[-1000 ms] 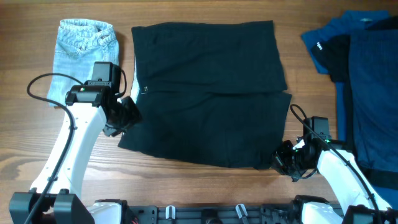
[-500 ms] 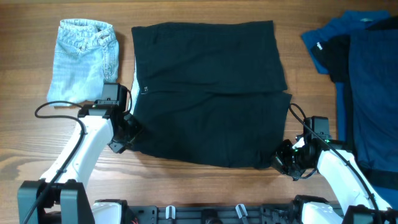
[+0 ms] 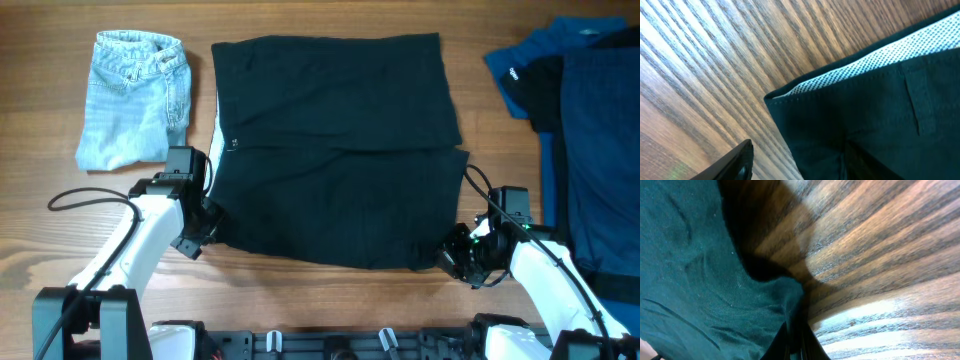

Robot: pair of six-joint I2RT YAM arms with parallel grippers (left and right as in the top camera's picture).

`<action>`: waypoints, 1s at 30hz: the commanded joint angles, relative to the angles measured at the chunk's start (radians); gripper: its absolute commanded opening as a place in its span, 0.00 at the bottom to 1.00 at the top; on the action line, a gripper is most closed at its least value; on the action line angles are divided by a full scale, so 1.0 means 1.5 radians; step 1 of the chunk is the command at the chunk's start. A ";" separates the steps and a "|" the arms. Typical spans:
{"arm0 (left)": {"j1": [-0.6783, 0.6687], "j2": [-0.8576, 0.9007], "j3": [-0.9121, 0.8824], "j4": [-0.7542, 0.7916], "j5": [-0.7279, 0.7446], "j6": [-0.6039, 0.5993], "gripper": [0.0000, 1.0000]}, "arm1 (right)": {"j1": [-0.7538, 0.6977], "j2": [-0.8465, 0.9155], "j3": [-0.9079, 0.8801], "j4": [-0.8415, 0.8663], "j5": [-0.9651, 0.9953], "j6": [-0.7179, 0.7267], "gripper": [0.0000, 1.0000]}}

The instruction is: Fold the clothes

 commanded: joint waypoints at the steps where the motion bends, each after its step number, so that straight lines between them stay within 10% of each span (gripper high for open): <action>1: 0.005 0.003 -0.019 0.021 -0.014 -0.030 0.62 | 0.000 -0.004 -0.005 0.005 -0.001 -0.010 0.05; 8: 0.005 0.003 -0.044 0.069 -0.014 -0.030 0.65 | 0.000 -0.004 -0.005 0.005 -0.001 -0.011 0.05; 22: 0.005 0.003 -0.072 0.099 -0.004 -0.025 0.04 | 0.000 -0.004 -0.004 0.022 -0.001 -0.027 0.04; 30: 0.004 0.002 -0.058 0.102 0.075 0.085 0.04 | 0.000 -0.004 0.086 -0.040 0.025 -0.094 0.04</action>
